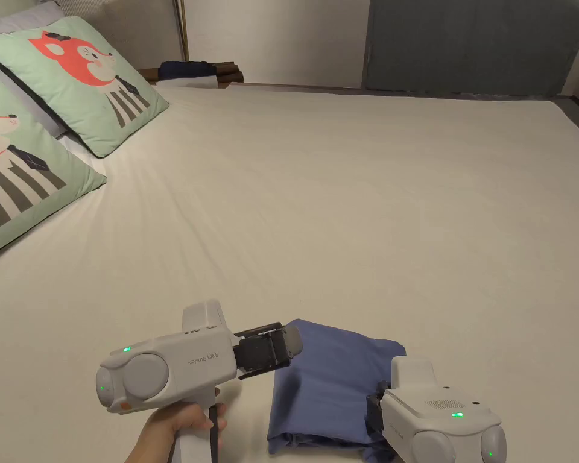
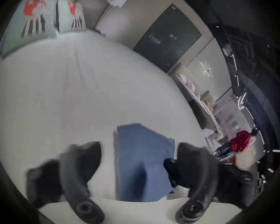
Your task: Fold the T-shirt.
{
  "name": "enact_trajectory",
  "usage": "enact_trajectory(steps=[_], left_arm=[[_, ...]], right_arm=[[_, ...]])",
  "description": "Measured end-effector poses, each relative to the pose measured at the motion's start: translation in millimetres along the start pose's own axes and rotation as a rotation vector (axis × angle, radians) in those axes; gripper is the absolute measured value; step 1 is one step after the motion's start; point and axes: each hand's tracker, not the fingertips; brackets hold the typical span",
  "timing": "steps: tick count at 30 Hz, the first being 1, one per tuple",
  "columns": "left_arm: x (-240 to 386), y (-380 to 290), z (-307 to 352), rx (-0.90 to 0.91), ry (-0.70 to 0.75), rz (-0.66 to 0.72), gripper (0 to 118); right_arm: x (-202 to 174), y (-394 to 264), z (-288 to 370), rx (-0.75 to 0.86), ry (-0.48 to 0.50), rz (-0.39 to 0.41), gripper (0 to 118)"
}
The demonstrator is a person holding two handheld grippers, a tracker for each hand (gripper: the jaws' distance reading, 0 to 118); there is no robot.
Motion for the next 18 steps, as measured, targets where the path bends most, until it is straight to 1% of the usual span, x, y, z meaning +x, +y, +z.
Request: enact_trajectory(steps=[1,4,7,8,9,12,13,14,15,17,18], left_arm=[[-3,0,-6,-0.028,-0.004,-0.002,113],[-9,-1,-21,-0.118,-0.026,0.037,113],[-24,0,-40,-0.220,-0.071,0.113,112],[-27,-1,-44,-0.244,-0.080,0.139,110],[-29,-2,-47,-0.261,-0.102,0.152,105],[-24,-9,-52,-0.282,-0.104,0.139,65],[-21,-11,-54,-0.289,-0.090,0.120,55],[-16,-13,-53,-0.272,-0.036,0.085,54],[-13,-15,-52,-0.256,-0.025,0.058,50],[-10,-17,-49,-0.250,-0.040,0.041,38],[-10,-16,-48,-0.249,-0.041,0.038,33]], right_arm=[[1,-1,0,0.002,0.003,-0.006,0],[2,-2,-1,0.006,0.007,-0.014,0],[4,-3,-1,0.009,0.014,-0.018,0],[5,-4,-2,0.010,0.018,-0.021,0],[6,-4,-2,0.010,0.022,-0.025,0],[6,-3,0,0.007,0.027,-0.032,0],[5,-3,0,0.005,0.027,-0.031,0],[5,-3,0,0.003,0.026,-0.029,0],[5,-3,1,0.002,0.028,-0.029,0],[4,-1,5,0.001,0.028,-0.032,0],[4,-2,6,0.005,0.033,-0.035,0]])
